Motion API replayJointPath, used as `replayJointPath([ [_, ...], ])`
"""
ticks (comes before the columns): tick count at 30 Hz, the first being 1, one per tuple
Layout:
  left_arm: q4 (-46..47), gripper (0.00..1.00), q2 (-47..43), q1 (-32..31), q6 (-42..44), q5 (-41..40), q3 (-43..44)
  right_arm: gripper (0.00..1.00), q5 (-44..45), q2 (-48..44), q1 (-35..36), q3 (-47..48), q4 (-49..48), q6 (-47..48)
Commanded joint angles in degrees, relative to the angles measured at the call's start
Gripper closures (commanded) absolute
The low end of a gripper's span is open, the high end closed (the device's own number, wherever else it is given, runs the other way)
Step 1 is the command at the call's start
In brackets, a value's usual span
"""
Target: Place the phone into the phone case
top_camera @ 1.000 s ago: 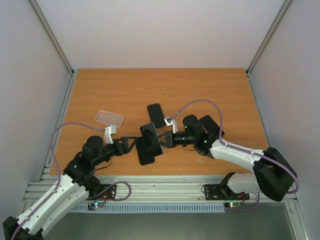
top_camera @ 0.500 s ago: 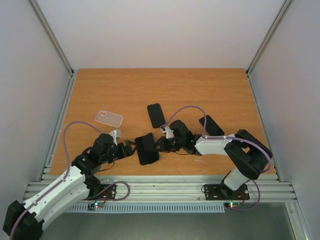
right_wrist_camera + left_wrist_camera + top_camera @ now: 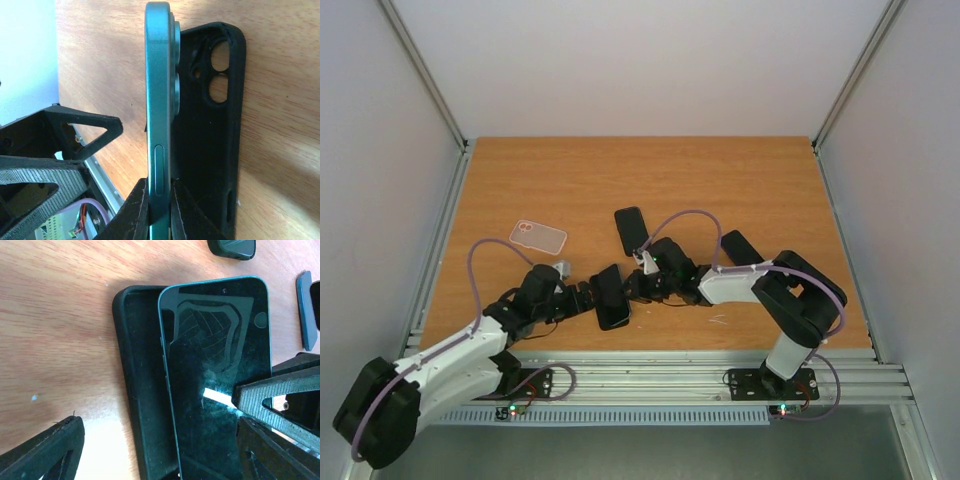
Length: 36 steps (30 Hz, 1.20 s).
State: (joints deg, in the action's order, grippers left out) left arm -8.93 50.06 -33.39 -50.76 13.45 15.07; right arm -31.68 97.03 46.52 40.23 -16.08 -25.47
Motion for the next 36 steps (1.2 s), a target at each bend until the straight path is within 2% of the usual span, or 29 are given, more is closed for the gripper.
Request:
replayJointPath([
  [1,8.22,0.17,4.33,-0.01,-0.69,1.26,-0.13,0.99,-0.58,1.42,0.76,2.60,-3.53,-1.89],
  [20,30.12,0.20,24.46,-1.25,-5.98,7.54,-1.32,0.99,-2.95,9.80,2.40,2.95,-8.93,-5.58],
  [26,28.05,0.21,24.40,-1.59,-5.45,6.18,-1.23,0.98,-2.17,9.99,2.48,3.48,-4.01,-3.20],
  [33,22.84,0.21,20.48,-1.89,-4.18,4.23,-1.19,0.81,0.23,7.53,2.39,3.59,0.35,-0.50],
  [36,21.67,0.21,19.25,-2.28,-4.17,4.15,-1.10,0.77,1.83,5.90,2.34,4.12,4.22,1.26],
])
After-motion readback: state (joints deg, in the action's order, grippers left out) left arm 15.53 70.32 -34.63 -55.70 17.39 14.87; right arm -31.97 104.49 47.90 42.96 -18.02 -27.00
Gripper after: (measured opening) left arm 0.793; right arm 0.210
